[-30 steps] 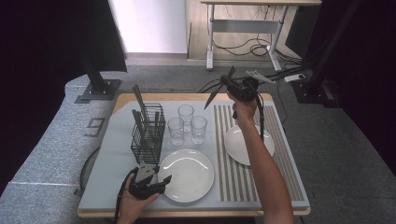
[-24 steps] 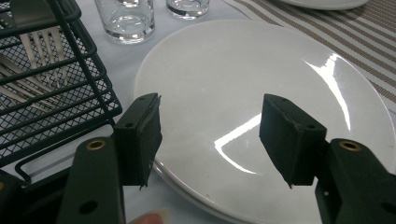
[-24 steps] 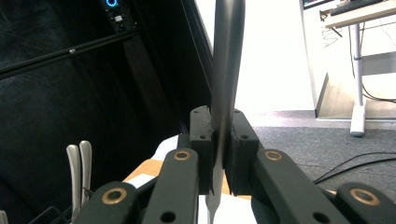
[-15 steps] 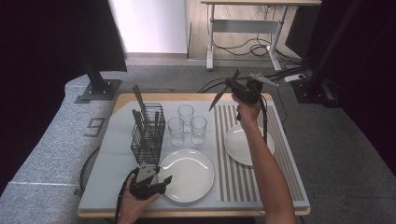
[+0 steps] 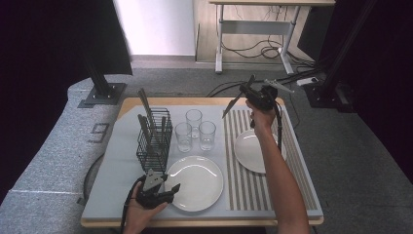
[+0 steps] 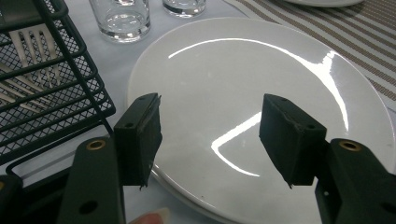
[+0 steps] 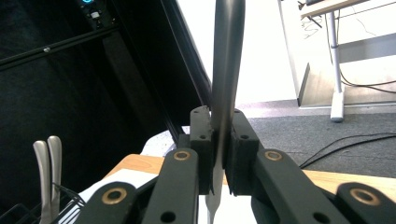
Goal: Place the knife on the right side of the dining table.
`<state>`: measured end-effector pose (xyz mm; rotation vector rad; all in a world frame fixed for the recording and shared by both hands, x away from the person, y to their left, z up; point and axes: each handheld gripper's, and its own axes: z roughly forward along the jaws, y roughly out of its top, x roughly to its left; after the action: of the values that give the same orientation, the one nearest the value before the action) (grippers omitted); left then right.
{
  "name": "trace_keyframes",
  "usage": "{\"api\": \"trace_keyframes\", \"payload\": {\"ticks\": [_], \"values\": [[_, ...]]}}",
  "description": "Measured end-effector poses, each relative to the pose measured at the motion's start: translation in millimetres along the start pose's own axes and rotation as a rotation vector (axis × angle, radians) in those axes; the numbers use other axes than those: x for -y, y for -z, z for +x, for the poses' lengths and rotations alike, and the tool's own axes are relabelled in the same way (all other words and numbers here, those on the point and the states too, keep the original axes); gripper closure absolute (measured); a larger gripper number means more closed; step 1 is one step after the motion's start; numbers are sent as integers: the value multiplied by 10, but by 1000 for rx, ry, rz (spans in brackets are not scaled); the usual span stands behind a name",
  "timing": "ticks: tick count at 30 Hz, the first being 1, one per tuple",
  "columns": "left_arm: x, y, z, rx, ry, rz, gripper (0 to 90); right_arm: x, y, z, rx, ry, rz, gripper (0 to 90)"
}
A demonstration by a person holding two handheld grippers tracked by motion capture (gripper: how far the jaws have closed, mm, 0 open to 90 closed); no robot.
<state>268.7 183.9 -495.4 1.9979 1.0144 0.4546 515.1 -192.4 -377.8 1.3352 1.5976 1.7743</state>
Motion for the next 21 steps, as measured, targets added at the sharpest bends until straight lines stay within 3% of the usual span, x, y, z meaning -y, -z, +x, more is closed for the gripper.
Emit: {"api": "trace_keyframes", "payload": {"ticks": [11,21], "values": [[1,-9,-11,1,-2,3,388,20,-29,-8,6,24,9,830],[2,-10,-12,2,-2,4,388,39,-18,-59,16,19,13,830]]}}
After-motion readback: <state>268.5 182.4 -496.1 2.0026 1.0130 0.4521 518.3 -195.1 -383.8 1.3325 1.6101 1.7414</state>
